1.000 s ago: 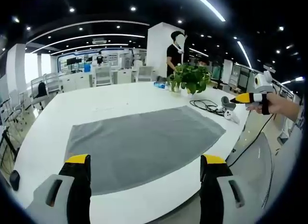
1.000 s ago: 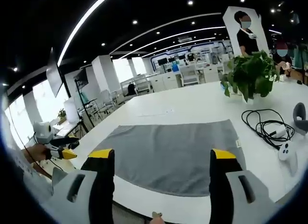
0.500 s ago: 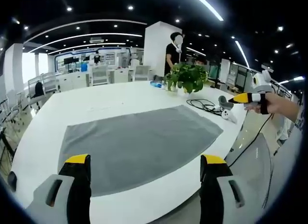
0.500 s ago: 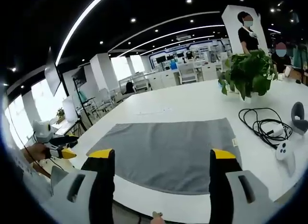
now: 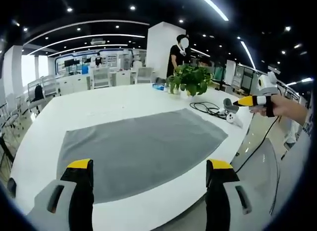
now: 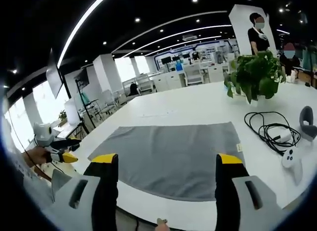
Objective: Fold the towel on the table until its edges align and the towel forms a compact rectangular stack.
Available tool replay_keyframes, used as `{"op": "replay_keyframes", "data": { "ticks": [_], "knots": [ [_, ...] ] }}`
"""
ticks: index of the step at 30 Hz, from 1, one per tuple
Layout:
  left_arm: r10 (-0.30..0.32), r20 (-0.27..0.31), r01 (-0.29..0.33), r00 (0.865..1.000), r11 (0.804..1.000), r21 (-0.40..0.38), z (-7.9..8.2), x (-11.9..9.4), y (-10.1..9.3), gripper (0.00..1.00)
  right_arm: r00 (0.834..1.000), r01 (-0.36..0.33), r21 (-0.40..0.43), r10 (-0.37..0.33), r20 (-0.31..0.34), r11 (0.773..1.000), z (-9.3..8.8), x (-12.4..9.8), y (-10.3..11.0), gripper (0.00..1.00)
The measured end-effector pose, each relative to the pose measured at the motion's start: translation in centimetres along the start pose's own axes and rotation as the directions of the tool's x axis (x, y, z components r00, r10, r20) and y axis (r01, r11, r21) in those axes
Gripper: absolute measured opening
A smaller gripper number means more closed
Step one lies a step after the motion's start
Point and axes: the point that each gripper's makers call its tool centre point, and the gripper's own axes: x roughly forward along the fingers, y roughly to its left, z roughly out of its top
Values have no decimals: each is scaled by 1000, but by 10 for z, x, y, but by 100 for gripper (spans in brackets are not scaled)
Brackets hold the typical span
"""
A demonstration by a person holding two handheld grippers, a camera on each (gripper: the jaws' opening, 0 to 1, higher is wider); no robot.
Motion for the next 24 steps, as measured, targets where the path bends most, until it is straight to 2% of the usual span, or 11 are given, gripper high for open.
{"op": "replay_keyframes", "data": {
  "ticks": [13,17,24],
  "knots": [
    [-1,4,1,1000,1000,-4,4,9,-8,97,1000,1,-12,-1,-3,1000,3,-4,-13,81],
    [-6,-6,6,1000,1000,-2,0,17,-13,97,1000,6,-7,-6,-9,1000,0,-6,-18,81],
    [-67,-27,68,997,998,11,2,35,-39,96,1000,16,3,-16,-11,1000,-1,-10,-33,81]
  ]
}}
